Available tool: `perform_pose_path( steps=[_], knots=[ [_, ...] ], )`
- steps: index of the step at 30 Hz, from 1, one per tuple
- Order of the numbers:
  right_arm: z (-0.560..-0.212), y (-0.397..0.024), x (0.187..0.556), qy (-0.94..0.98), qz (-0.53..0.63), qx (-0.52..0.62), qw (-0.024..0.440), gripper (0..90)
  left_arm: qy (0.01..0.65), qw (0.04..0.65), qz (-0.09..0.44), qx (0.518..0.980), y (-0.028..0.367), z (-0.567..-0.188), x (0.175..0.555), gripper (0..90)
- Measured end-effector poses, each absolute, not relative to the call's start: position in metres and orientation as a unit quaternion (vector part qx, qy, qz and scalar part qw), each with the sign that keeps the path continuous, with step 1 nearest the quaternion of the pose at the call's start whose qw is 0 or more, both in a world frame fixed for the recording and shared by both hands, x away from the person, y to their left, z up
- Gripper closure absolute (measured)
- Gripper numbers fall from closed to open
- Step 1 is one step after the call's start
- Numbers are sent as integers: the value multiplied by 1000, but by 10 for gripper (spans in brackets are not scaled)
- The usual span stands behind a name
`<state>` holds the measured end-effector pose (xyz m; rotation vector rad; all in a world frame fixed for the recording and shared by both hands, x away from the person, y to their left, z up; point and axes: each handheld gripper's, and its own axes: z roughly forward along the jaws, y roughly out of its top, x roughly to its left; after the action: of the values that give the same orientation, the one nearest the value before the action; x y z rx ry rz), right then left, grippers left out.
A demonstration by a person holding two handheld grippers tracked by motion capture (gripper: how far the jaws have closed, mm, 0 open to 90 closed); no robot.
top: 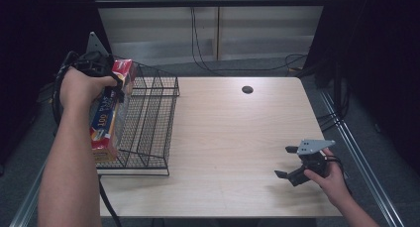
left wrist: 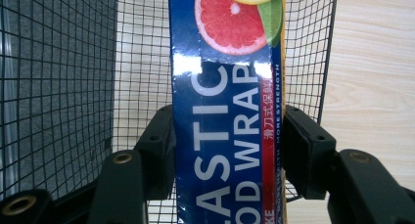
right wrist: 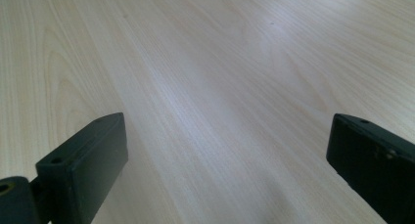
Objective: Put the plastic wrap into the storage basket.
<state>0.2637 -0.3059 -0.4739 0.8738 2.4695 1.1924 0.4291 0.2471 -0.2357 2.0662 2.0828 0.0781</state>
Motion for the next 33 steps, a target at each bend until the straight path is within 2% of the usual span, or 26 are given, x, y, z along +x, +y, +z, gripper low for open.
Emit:
perform_pose_path(
  steps=[29, 33],
  knots=[
    [-475, -304, 264, 852, 409, 302, 128, 17, 724, 86, 44, 683, 270, -253, 433, 453],
    [-476, -304, 264, 852, 408, 302, 129, 17, 728, 86, 31, 680, 271, -257, 435, 452]
  ],
)
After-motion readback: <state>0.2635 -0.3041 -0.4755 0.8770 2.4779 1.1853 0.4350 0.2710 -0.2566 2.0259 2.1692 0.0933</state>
